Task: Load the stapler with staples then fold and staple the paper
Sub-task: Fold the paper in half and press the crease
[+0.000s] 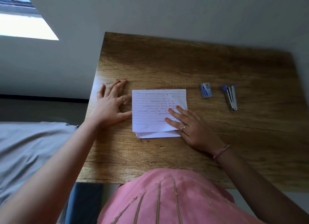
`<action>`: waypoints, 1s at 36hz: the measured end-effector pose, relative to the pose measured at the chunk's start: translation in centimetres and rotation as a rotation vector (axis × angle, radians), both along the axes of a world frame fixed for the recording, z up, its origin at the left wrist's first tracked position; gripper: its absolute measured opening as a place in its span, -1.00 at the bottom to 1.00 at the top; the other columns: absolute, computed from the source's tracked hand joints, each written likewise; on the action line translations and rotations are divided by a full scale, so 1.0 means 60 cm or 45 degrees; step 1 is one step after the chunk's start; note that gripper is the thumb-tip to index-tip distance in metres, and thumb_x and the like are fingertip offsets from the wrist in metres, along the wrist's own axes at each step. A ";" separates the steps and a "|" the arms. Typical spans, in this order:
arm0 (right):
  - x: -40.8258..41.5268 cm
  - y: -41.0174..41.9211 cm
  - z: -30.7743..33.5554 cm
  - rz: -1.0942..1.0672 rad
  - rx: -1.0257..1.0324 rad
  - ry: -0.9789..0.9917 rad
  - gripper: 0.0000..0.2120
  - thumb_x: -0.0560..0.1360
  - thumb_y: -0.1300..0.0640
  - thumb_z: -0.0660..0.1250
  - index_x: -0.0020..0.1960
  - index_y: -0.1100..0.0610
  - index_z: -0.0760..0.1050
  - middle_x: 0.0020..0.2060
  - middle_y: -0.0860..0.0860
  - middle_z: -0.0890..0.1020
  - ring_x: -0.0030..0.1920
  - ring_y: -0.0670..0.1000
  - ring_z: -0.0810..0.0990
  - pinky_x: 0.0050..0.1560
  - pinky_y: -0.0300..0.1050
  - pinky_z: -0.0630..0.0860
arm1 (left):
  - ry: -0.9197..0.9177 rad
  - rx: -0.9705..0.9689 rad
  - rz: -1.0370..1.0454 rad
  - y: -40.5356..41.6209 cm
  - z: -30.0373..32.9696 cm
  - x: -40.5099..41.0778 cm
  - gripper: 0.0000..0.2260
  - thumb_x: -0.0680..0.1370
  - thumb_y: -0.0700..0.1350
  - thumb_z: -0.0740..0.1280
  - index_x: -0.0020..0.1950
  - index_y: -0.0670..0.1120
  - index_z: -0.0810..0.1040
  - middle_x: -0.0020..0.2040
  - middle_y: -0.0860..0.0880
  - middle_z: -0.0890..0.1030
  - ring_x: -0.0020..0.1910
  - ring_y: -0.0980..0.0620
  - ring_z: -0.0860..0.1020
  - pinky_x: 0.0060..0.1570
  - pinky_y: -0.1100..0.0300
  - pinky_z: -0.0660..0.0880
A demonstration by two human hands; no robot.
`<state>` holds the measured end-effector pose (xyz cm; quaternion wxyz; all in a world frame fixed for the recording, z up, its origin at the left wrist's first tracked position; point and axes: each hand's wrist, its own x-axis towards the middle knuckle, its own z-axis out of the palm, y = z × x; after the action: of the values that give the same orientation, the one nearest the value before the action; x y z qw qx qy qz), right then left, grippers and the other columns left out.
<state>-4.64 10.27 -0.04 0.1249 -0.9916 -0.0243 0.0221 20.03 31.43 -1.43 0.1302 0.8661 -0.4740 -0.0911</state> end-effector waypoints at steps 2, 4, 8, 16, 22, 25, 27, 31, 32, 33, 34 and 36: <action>-0.001 0.001 0.000 0.005 -0.014 0.035 -0.58 0.62 0.03 0.06 0.46 0.01 0.32 0.48 0.05 0.30 0.49 0.13 0.22 0.38 0.19 0.28 | 0.003 -0.020 0.004 0.000 0.000 0.000 -0.30 0.33 0.44 0.10 0.35 0.14 0.49 0.57 -0.03 0.12 0.56 -0.04 -0.02 0.46 -0.25 -0.17; -0.004 0.002 -0.001 -0.002 -0.011 0.069 -0.58 0.63 0.01 0.04 0.47 0.00 0.29 0.49 0.02 0.27 0.50 0.09 0.20 0.40 0.18 0.24 | 0.013 -0.070 0.012 0.000 0.000 -0.002 -0.32 0.32 0.43 0.13 0.33 0.12 0.52 0.56 -0.03 0.18 0.56 -0.05 0.02 0.46 -0.24 -0.15; -0.011 0.003 0.000 -0.010 0.020 0.099 -0.56 0.63 -0.05 0.01 0.48 -0.01 0.27 0.49 0.00 0.25 0.51 0.06 0.18 0.45 0.17 0.17 | 0.032 -0.175 0.036 0.002 0.000 -0.005 -0.35 0.32 0.41 0.19 0.27 0.09 0.57 0.51 -0.01 0.29 0.54 -0.04 0.11 0.47 -0.22 -0.11; -0.016 0.013 -0.002 -0.038 0.037 -0.007 -0.57 0.62 -0.03 0.07 0.41 0.10 0.39 0.42 0.05 0.39 0.45 0.07 0.30 0.40 0.11 0.30 | 0.038 -0.215 0.062 0.000 0.004 -0.009 -0.37 0.32 0.40 0.20 0.22 0.07 0.60 0.49 0.00 0.34 0.53 -0.03 0.14 0.47 -0.22 -0.08; -0.028 0.020 -0.010 -0.074 0.035 -0.049 -0.58 0.63 -0.02 0.07 0.42 0.11 0.38 0.42 0.04 0.39 0.46 0.05 0.28 0.43 0.04 0.24 | 0.047 -0.233 0.086 -0.002 0.008 -0.014 -0.38 0.31 0.40 0.21 0.21 0.07 0.62 0.47 -0.01 0.36 0.52 -0.04 0.18 0.46 -0.23 -0.06; -0.030 0.023 -0.011 -0.094 0.049 -0.009 -0.54 0.62 -0.08 0.08 0.44 0.10 0.35 0.44 0.03 0.35 0.48 0.04 0.24 0.45 0.04 0.19 | 0.040 -0.238 0.083 -0.001 0.007 -0.014 -0.38 0.31 0.39 0.22 0.21 0.06 0.62 0.47 -0.02 0.37 0.52 -0.06 0.19 0.46 -0.25 -0.05; -0.031 0.026 -0.011 -0.107 0.052 -0.002 -0.52 0.61 -0.10 0.08 0.45 0.10 0.33 0.45 0.03 0.34 0.48 0.04 0.23 0.45 0.06 0.21 | 0.030 -0.248 0.079 -0.001 0.006 -0.013 -0.38 0.32 0.39 0.22 0.20 0.05 0.63 0.46 -0.03 0.38 0.51 -0.07 0.21 0.45 -0.26 -0.03; -0.032 0.031 -0.011 -0.143 0.095 -0.025 -0.54 0.61 -0.07 0.12 0.46 0.09 0.32 0.45 0.02 0.33 0.49 0.04 0.22 0.45 0.09 0.22 | 0.021 -0.250 0.068 0.000 0.003 -0.011 -0.39 0.32 0.38 0.23 0.20 0.06 0.62 0.46 -0.04 0.39 0.51 -0.08 0.22 0.45 -0.26 -0.02; -0.032 0.032 -0.011 -0.154 0.105 -0.034 -0.55 0.61 -0.05 0.14 0.45 0.09 0.33 0.45 0.02 0.33 0.49 0.04 0.22 0.44 0.11 0.23 | 0.023 -0.246 0.068 0.000 0.002 -0.010 -0.40 0.33 0.38 0.23 0.21 0.06 0.62 0.46 -0.04 0.38 0.51 -0.08 0.21 0.45 -0.26 -0.02; -0.032 0.034 -0.012 -0.166 0.118 -0.050 -0.56 0.61 -0.03 0.15 0.45 0.09 0.34 0.45 0.02 0.34 0.48 0.04 0.23 0.44 0.11 0.23 | 0.023 -0.242 0.067 0.000 0.002 -0.010 -0.40 0.33 0.38 0.23 0.21 0.07 0.62 0.46 -0.03 0.38 0.51 -0.07 0.21 0.45 -0.26 -0.02; -0.033 0.036 -0.012 -0.181 0.136 -0.072 -0.57 0.61 -0.01 0.17 0.44 0.10 0.35 0.44 0.02 0.35 0.48 0.05 0.24 0.44 0.11 0.22 | 0.023 -0.236 0.065 0.000 0.002 -0.010 -0.40 0.33 0.39 0.23 0.22 0.07 0.62 0.46 -0.03 0.38 0.51 -0.07 0.20 0.45 -0.26 -0.03; -0.034 0.042 -0.014 -0.209 0.166 -0.120 -0.59 0.60 0.02 0.20 0.41 0.10 0.39 0.42 0.02 0.38 0.47 0.05 0.26 0.44 0.10 0.22 | 0.027 -0.231 0.062 0.000 0.002 -0.012 -0.40 0.34 0.39 0.23 0.22 0.08 0.61 0.47 -0.03 0.37 0.51 -0.05 0.19 0.45 -0.26 -0.03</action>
<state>-6.69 12.76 -0.86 0.1894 -0.9799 0.0500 -0.0366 19.33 31.45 -1.28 0.2151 0.8609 -0.4579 -0.0537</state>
